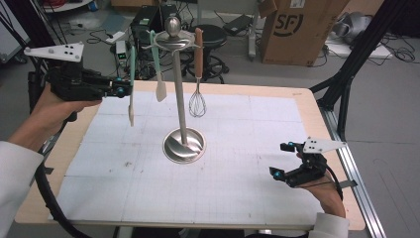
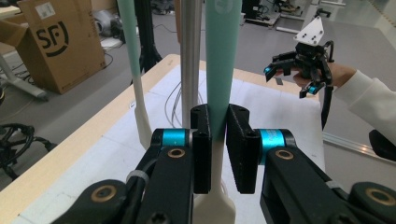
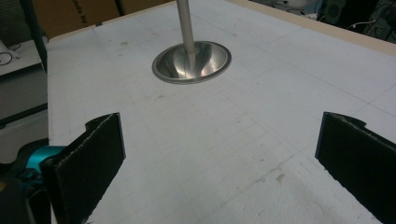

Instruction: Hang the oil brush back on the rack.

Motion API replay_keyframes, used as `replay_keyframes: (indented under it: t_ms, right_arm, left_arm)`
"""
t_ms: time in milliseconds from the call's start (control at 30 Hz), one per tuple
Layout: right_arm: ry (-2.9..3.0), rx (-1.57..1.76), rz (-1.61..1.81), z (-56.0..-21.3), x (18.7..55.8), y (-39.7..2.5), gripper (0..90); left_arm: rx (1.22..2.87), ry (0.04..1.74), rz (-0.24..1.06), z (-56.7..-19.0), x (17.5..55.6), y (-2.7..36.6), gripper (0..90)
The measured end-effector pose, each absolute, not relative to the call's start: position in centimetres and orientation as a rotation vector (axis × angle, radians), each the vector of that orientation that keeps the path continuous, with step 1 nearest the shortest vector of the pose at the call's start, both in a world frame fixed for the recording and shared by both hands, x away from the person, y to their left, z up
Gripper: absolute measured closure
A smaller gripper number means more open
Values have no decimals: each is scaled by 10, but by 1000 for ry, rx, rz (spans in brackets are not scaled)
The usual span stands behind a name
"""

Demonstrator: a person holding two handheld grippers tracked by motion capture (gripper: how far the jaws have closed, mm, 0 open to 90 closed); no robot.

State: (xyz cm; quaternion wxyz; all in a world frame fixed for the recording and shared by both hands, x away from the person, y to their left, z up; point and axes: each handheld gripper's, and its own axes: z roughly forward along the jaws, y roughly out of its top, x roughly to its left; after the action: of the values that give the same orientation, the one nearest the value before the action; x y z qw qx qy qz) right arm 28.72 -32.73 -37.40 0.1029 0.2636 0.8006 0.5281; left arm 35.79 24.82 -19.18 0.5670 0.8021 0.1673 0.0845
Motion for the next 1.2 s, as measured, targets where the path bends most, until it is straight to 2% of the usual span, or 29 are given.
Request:
replay_keyframes:
  t_ms: [1200]
  right_arm:
    - [2362,783,1562,-375,287,-328,2]
  left_arm:
    - [1934,383,202,-189,373,224,805]
